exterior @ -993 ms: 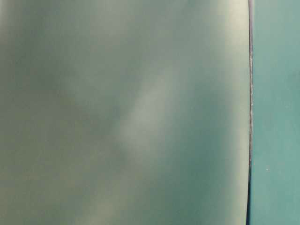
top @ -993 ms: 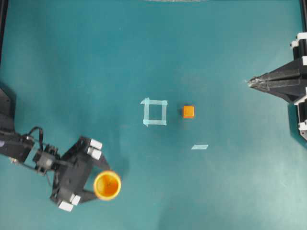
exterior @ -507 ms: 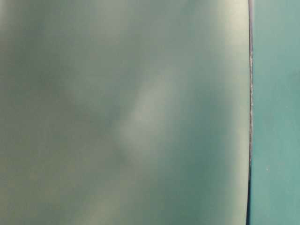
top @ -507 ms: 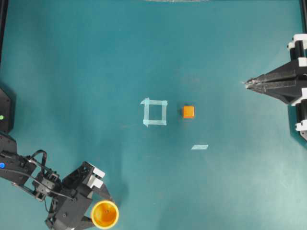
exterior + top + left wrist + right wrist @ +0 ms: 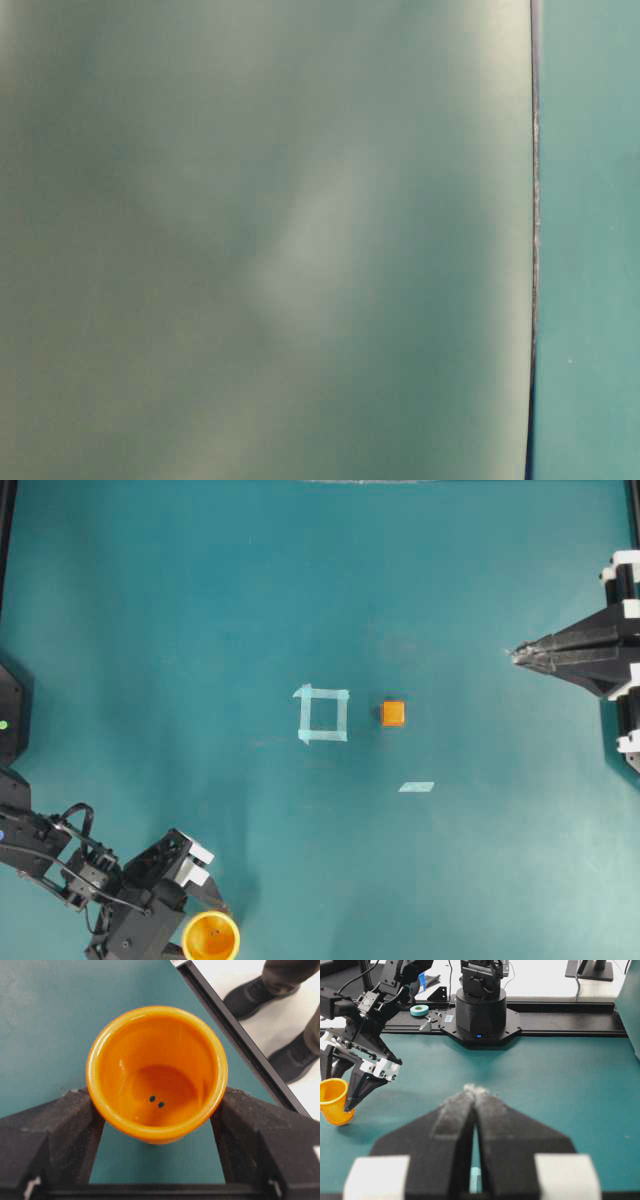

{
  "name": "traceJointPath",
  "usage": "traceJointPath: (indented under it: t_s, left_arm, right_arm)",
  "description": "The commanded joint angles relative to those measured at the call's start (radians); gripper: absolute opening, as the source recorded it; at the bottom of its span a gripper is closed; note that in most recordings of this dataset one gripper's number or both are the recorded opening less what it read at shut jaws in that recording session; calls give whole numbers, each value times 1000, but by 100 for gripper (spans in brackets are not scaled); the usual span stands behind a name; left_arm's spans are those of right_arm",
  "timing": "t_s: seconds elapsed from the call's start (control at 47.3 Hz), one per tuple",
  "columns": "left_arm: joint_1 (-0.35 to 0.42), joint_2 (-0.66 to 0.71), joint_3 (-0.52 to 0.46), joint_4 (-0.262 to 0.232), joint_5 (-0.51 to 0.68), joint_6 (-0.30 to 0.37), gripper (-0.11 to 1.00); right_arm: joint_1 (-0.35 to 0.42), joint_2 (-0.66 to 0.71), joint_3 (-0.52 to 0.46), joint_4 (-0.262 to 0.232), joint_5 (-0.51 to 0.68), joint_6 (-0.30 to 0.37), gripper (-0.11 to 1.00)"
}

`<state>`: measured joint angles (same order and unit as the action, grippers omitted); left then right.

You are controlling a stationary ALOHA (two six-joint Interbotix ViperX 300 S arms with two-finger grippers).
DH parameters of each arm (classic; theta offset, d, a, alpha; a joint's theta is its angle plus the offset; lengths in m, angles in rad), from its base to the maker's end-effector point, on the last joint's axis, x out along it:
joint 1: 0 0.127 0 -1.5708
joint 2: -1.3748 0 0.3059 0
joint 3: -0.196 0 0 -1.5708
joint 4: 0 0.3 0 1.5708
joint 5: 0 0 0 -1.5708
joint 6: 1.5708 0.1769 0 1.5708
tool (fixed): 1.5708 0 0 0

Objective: Move the cup forward with left arm.

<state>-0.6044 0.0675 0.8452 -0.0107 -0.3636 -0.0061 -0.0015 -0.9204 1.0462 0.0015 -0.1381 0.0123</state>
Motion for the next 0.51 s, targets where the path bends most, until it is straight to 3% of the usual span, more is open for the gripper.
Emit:
traceJointPath:
  t_s: [0.0, 0.486]
  left_arm:
    - [-5, -12, -21, 0, -3, 0, 63]
    - [-3, -9, -28, 0, -3, 0, 63]
  right_arm:
    - [0, 3, -31, 2, -3, 2, 0]
    - [0, 3, -31, 2, -8, 2, 0]
